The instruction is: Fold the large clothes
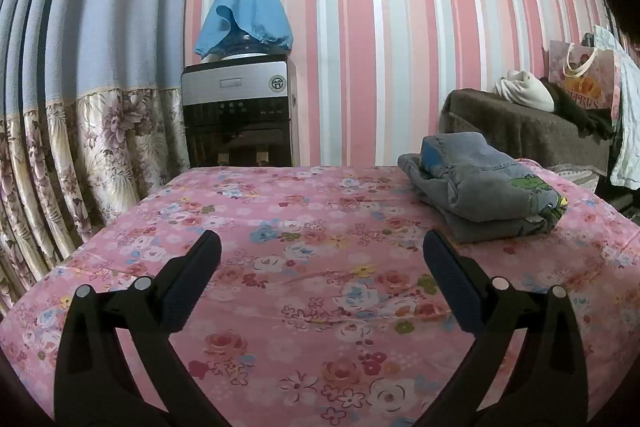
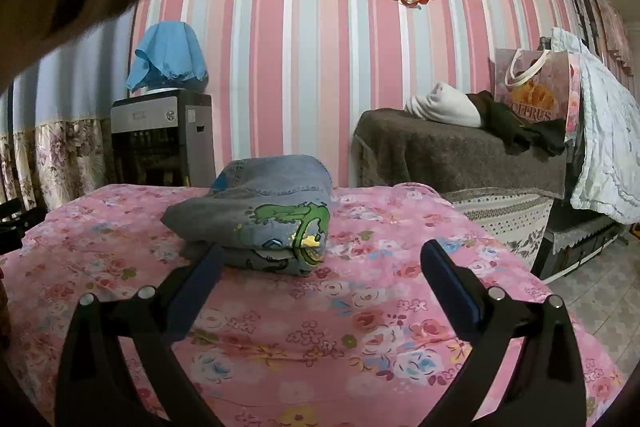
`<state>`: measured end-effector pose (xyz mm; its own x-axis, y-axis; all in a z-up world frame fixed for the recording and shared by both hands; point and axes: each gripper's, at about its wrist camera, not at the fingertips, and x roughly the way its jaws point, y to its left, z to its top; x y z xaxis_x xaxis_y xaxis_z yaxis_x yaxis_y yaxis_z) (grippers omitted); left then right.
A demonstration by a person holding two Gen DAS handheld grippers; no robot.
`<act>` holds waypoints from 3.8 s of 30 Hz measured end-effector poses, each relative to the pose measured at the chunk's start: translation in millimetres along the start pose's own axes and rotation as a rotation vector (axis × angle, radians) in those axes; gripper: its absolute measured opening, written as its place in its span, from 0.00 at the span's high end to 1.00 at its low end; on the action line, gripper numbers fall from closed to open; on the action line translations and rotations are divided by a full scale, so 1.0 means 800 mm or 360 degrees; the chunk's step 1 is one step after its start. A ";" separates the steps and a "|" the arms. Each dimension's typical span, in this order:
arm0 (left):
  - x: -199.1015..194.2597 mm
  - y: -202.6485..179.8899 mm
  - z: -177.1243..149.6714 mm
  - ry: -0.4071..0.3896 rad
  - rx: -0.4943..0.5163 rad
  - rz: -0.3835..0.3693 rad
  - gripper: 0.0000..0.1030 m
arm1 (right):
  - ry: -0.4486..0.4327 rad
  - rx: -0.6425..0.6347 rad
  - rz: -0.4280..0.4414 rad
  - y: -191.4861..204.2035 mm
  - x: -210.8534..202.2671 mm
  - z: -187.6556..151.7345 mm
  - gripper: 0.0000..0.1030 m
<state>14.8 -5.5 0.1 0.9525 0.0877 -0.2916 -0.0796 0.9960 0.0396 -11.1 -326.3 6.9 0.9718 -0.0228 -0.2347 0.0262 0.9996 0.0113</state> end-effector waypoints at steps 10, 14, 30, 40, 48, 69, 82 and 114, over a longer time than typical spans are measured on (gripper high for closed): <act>0.003 0.004 0.002 -0.0005 -0.0008 -0.0020 0.03 | 0.0016 -0.0017 0.0006 0.002 0.002 0.000 0.04; 0.002 0.003 0.002 -0.0004 -0.0010 -0.0021 0.03 | 0.0022 -0.0021 0.0003 0.003 0.001 -0.001 0.04; 0.003 0.004 0.003 -0.0012 -0.0006 -0.0023 0.03 | -0.0056 -0.0067 0.0024 0.006 -0.008 0.001 0.04; 0.003 0.004 0.003 -0.0006 -0.0003 -0.0023 0.03 | -0.0004 -0.0036 0.0026 -0.001 0.001 0.000 0.04; 0.002 0.004 0.003 -0.0009 -0.0005 -0.0022 0.03 | 0.0032 -0.0059 0.0029 0.002 0.007 -0.001 0.04; 0.001 0.003 0.003 -0.0010 -0.0001 -0.0020 0.03 | 0.0031 0.0035 0.0007 -0.013 0.004 -0.001 0.04; 0.004 0.001 0.007 0.0010 0.0020 -0.0028 0.03 | 0.0075 -0.0010 0.0000 -0.006 0.013 -0.002 0.04; 0.011 -0.004 0.004 0.0027 0.0021 0.0083 0.03 | 0.0080 -0.0033 0.0008 0.002 0.016 -0.001 0.02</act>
<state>24.8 -7.8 0.7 0.9421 0.1398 -0.3048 -0.1249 0.9898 0.0680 1.1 -325.0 3.4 0.9589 -0.0173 -0.2832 0.0159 0.9998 -0.0072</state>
